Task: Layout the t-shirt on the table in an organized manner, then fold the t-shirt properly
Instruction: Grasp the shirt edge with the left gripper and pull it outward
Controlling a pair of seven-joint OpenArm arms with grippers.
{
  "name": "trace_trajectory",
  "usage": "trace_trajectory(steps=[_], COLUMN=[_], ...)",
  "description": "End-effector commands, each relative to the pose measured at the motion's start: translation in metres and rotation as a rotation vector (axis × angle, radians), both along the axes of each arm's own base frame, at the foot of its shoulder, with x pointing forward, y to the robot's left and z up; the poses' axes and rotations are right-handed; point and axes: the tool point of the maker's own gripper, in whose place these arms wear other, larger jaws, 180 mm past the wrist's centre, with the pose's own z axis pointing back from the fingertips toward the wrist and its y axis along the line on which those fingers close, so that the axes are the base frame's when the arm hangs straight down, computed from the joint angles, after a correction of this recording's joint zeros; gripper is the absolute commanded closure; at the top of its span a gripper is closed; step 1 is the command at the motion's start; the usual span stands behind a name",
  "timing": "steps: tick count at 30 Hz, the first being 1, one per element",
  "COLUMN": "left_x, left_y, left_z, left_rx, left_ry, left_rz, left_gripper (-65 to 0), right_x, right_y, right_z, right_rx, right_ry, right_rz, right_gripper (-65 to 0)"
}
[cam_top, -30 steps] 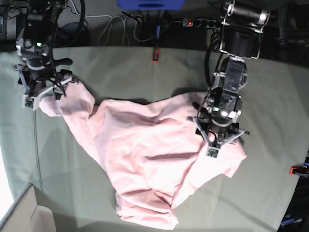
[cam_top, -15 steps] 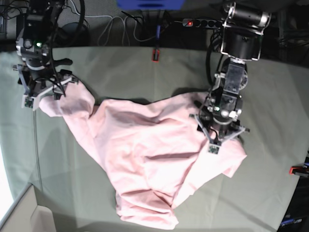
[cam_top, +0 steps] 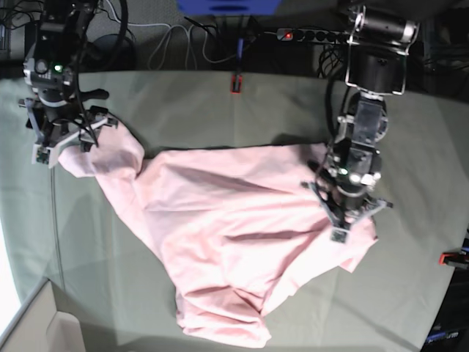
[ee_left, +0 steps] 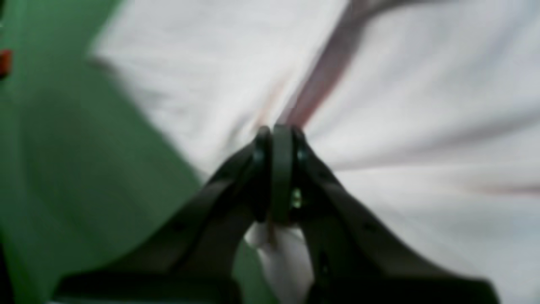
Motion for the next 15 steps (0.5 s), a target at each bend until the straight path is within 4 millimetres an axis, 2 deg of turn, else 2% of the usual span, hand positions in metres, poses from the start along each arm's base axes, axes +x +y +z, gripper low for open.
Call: trace_trajectory(steps=[1,4,6,11,15], left_x=[0.026,0.04,0.049,0.067,0.068], left_y=[0.008,0.013,0.01,0.009,0.009], left_z=[0.043,0.094,0.118,0.147,0.148], left_rx=[0.007,-0.006,-0.009,-0.011,-0.011], left_ry=[-0.135,-0.27,-0.331,-0.395,-0.398], left_rz=[0.019,0.038,0.031,0.026,0.024], left_gripper=[-0.4,-0.4,-0.4,-0.4,-0.4], right_x=[0.005,0.005,0.006,0.01,0.009], right_y=[-0.003,-0.002,-0.001,-0.001,0.001], right_z=[0.009,0.009,0.009,0.009,0.007], right_rx=[-0.018,-0.017,-0.016,-0.012,-0.005], right_ry=[-0.035,-0.035,-0.035,-0.04,-0.034], right_rz=[0.006,0.007,0.01,0.008,0.008], right_gripper=[-40.7,-40.7,-40.7,-40.6,-40.5])
